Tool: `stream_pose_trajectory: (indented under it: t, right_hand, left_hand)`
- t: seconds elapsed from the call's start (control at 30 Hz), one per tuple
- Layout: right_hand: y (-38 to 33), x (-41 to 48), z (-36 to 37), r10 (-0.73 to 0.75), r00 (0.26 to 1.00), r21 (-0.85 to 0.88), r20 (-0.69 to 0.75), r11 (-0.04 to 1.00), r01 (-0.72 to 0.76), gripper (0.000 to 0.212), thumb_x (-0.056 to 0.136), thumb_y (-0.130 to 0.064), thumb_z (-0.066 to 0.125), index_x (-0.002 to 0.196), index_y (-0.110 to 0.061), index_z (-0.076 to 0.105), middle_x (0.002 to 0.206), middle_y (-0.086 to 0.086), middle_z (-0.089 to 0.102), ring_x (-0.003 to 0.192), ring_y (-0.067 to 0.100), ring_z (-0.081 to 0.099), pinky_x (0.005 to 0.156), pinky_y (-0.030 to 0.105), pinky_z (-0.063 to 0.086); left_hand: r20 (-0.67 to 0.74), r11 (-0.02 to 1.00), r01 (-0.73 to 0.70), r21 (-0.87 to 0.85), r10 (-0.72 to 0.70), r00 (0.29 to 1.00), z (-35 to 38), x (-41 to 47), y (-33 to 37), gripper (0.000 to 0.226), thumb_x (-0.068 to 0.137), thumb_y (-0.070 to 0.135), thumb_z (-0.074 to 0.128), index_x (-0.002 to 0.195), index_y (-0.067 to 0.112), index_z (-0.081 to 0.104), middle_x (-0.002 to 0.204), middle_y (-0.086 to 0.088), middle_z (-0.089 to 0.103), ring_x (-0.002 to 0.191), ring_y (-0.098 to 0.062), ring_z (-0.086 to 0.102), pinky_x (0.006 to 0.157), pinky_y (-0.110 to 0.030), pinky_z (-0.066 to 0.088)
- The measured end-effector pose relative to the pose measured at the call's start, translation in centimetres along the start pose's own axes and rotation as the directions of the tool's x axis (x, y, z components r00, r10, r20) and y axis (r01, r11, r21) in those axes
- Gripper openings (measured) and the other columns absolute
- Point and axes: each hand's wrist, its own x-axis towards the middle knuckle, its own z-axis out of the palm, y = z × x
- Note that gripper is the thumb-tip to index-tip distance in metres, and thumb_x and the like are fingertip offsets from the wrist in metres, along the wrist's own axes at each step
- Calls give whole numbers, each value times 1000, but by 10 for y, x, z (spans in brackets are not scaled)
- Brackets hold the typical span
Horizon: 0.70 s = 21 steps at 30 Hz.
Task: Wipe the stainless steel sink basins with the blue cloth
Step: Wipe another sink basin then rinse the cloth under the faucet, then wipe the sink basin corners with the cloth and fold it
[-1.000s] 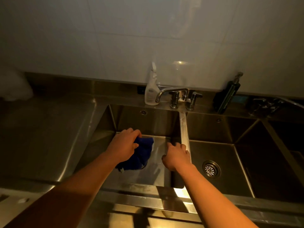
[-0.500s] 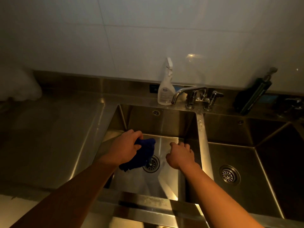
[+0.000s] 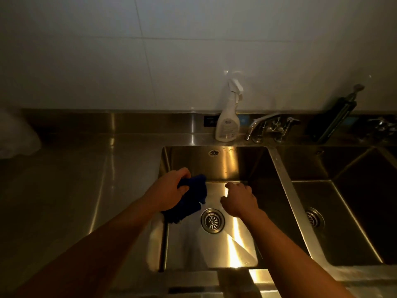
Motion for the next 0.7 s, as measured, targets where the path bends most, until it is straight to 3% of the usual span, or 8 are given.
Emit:
stream_pose_trajectory:
  t: [0.13, 0.23, 0.3, 0.37, 0.4, 0.47, 0.57, 0.7]
  right_hand:
    - [-38, -10, 14, 4, 998, 76, -62, 997, 1, 53, 93, -31, 55, 142, -18, 42, 144, 12, 44, 135, 35, 33, 105, 42, 35]
    - [-70, -21, 24, -131, 988, 227, -84, 963, 147, 63, 87, -24, 64, 145, -18, 39, 146, 9, 44, 136, 29, 36, 108, 34, 33]
    - [-89, -29, 29, -237, 970, 422, -52, 875, 237, 69, 80, -14, 71, 141, -25, 42, 143, 4, 46, 132, 23, 41, 100, 21, 35]
    - [-105, -35, 35, -323, 946, 642, 26, 731, 232, 72, 75, -2, 73, 129, -39, 43, 129, -3, 53, 117, 11, 52, 82, 7, 43]
    - [-113, -36, 40, -360, 931, 719, 62, 663, 208, 72, 73, 2, 72, 124, -40, 43, 122, -6, 55, 107, 5, 57, 72, 8, 46]
    - [-124, -35, 50, -377, 921, 806, 97, 573, 150, 71, 69, 2, 72, 125, -32, 45, 115, -5, 58, 95, 6, 63, 68, 15, 51]
    - [-137, -31, 66, -368, 923, 864, 108, 495, 96, 67, 64, -12, 74, 126, -22, 49, 118, 1, 61, 103, 10, 63, 79, 25, 55]
    - [-156, -29, 97, -348, 918, 888, 190, 460, -9, 55, 74, -10, 73, 122, -19, 49, 121, 10, 62, 108, 23, 64, 91, 39, 55]
  left_hand:
    - [-19, 999, -44, -11, 44, 999, -25, -5, -27, 14, 94, 19, 52, 100, 31, 51, 90, 5, 57, 78, -10, 57, 62, -22, 45]
    - [-1, 998, -63, -26, 63, 998, -41, -13, -43, 15, 94, 20, 52, 99, 34, 49, 91, 3, 58, 77, -9, 57, 61, -21, 45]
    - [26, 997, -59, -57, 61, 998, -49, -21, -53, 15, 94, 21, 51, 98, 36, 48, 90, 5, 59, 77, -7, 58, 59, -19, 44]
    - [58, 994, -44, -102, 50, 997, -57, -28, -63, 13, 95, 23, 51, 99, 35, 49, 90, 7, 60, 77, -4, 59, 59, -16, 43]
    - [74, 992, -38, -124, 47, 996, -61, -31, -68, 12, 95, 24, 51, 100, 34, 50, 90, 7, 61, 77, -3, 59, 59, -15, 42]
    - [103, 984, -9, -177, 27, 994, -69, -36, -78, 10, 95, 24, 52, 100, 33, 53, 89, 9, 62, 75, -2, 60, 59, -13, 43]
    - [162, 953, 60, -297, -11, 987, -82, -45, -92, 9, 94, 23, 56, 100, 29, 57, 89, 4, 66, 73, -7, 66, 60, -16, 51]
    - [257, 882, 218, -418, -116, 960, -93, -57, -123, 6, 94, 18, 57, 99, 21, 59, 95, -10, 69, 80, -24, 69, 65, -31, 54]
